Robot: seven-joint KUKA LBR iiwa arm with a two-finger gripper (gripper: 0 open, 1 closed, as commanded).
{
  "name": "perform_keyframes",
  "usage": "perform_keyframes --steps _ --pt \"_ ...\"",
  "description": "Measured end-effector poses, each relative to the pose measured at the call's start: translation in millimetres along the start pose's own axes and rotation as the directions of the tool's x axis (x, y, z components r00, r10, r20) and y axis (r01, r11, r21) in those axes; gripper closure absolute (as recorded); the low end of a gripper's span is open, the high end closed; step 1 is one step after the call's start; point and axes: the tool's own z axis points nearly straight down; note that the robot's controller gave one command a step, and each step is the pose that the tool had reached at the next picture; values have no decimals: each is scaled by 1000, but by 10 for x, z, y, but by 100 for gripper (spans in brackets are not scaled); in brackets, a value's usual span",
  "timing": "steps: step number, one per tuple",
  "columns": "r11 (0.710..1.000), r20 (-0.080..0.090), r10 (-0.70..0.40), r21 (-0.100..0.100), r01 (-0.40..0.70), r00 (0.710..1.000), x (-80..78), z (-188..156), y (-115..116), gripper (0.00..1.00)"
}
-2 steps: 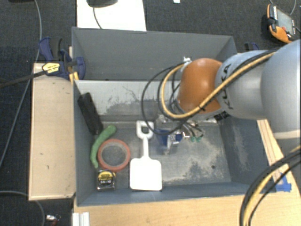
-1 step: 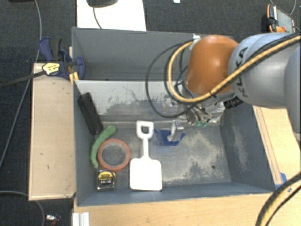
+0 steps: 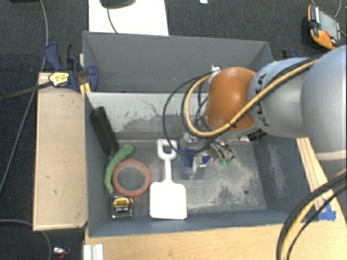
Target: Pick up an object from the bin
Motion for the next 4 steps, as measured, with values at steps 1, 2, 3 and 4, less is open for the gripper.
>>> perform_keyframes --steps 1,2,3,4 --pt "989 33 151 -3 -151 988 58 62 -43 0" --pt "1000 9 16 -1 -16 1000 -9 -7 -2 100" --pt "1000 9 17 -1 -17 1000 -9 -7 -2 100" --pt "1000 7 17 -1 -17 1000 -1 -112 -1 100"
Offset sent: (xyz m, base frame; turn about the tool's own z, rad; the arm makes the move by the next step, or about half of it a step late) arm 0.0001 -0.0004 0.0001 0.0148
